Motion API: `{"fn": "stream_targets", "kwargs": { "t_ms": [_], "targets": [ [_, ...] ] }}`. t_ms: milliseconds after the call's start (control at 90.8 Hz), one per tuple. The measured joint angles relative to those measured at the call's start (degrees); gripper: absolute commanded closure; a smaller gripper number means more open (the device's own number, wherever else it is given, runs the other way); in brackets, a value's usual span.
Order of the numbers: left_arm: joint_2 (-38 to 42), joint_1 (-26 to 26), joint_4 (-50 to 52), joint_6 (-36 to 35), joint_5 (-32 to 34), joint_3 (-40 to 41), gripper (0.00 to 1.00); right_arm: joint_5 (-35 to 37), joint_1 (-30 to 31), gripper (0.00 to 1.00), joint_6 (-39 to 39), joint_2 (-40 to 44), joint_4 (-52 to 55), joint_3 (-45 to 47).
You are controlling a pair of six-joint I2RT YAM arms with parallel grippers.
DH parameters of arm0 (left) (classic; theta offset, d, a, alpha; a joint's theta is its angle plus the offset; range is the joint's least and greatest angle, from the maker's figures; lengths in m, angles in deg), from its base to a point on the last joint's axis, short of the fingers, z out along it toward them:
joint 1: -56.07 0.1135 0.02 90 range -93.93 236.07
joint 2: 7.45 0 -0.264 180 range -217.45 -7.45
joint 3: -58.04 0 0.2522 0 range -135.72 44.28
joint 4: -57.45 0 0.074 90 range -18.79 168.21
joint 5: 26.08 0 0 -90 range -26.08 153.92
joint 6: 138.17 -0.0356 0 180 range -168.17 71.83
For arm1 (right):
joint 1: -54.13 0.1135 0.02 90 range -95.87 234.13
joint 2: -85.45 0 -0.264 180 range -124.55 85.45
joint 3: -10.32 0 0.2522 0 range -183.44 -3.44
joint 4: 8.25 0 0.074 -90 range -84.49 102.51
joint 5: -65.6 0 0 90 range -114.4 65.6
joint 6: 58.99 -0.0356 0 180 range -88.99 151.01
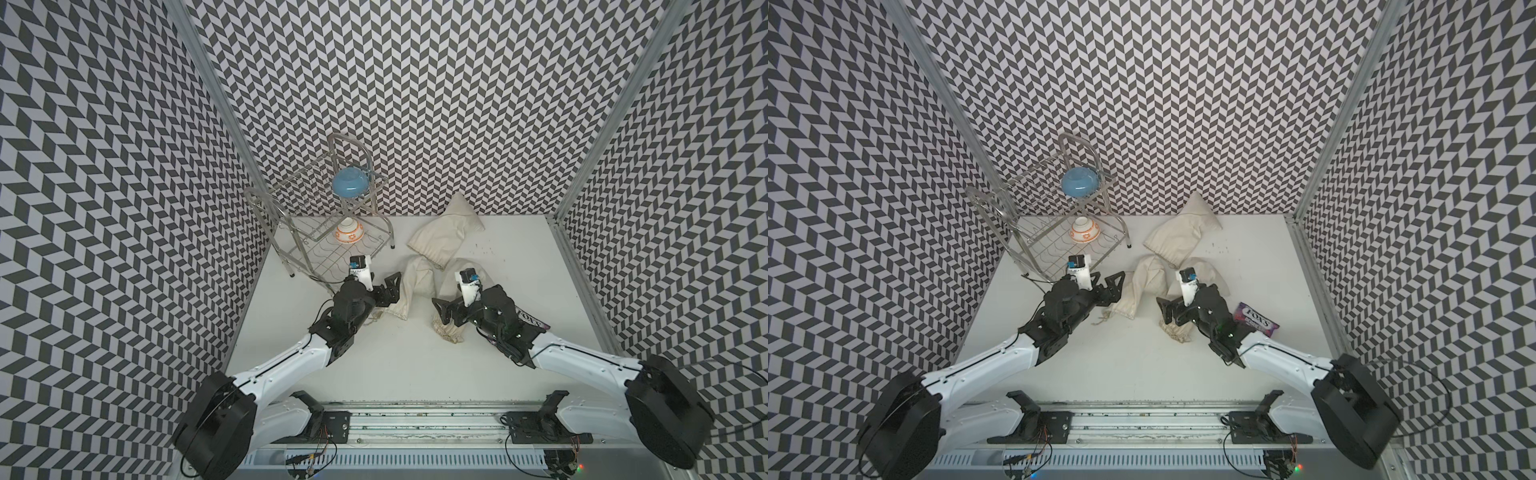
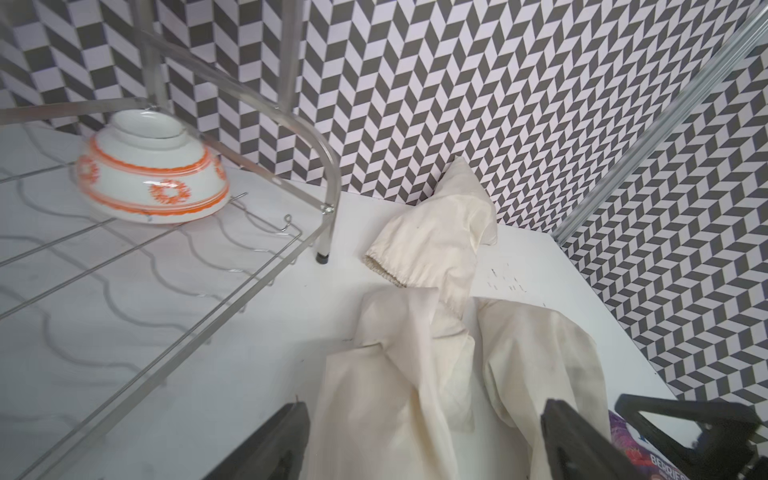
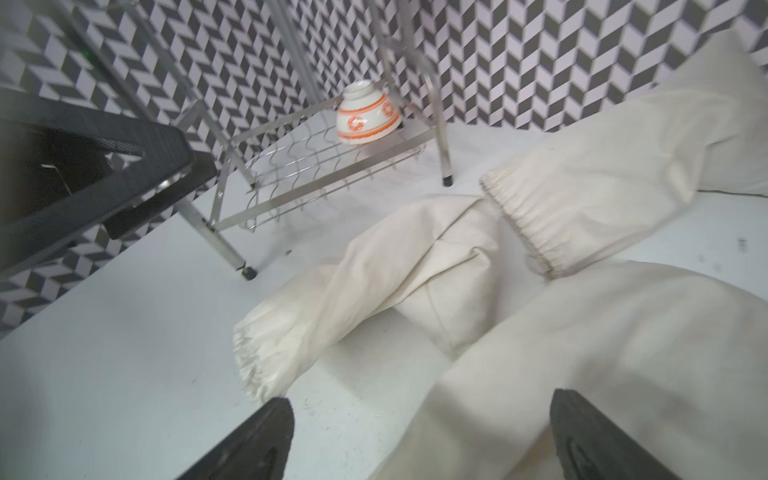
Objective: Close the soil bag
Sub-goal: Move the soil bag to the center of the board, then adjust the soil bag at the center of the board.
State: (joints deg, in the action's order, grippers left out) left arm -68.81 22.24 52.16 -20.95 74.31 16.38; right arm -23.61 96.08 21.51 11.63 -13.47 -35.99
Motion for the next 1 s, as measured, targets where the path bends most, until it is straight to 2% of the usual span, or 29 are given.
{"fn": "stream_targets", "kwargs": {
  "t_ms": [143,264,353,408,474,529,573,606,771,1002],
  "targets": [
    [12.41,0.07,4.02,1.51,1.31,8.39,0.06,-1.70,4.24,0.00,-0.26,-7.98,1.09,-6.12],
    [18.78,0.07,5.25,2.38,1.51,12.92,0.05,-2.91,6.23,0.00,-1.60,-16.17,1.22,-11.98],
    [20.52,0.07,5.68,2.45,1.51,14.91,0.05,-3.76,6.86,0.09,-2.93,-22.73,1.42,-16.04],
    [20.63,0.07,5.95,2.40,1.49,15.74,0.05,-4.17,7.06,0.22,-3.78,-26.25,1.42,-17.59],
    [20.44,0.07,6.32,2.25,1.49,16.35,0.06,-4.37,7.08,0.57,-4.50,-28.85,1.51,-18.12],
    [20.09,0.07,6.45,2.12,1.49,16.50,0.06,-4.15,7.04,0.81,-4.92,-29.68,2.10,-18.12],
    [19.65,0.09,6.40,1.95,1.33,16.50,0.08,-3.78,6.82,0.94,-5.03,-29.66,2.69,-18.12],
    [19.23,0.09,6.34,1.73,1.09,16.50,0.09,-3.58,6.51,1.00,-5.03,-29.42,2.69,-18.12],
    [15.45,0.09,4.22,-0.76,-2.84,16.52,0.19,-3.34,3.37,1.00,-4.85,-25.46,3.30,-17.79],
    [4.85,0.09,1.53,-4.79,-6.43,15.52,0.29,-3.96,0.61,1.00,-4.94,-20.79,1.86,-16.02]
  ]
}}
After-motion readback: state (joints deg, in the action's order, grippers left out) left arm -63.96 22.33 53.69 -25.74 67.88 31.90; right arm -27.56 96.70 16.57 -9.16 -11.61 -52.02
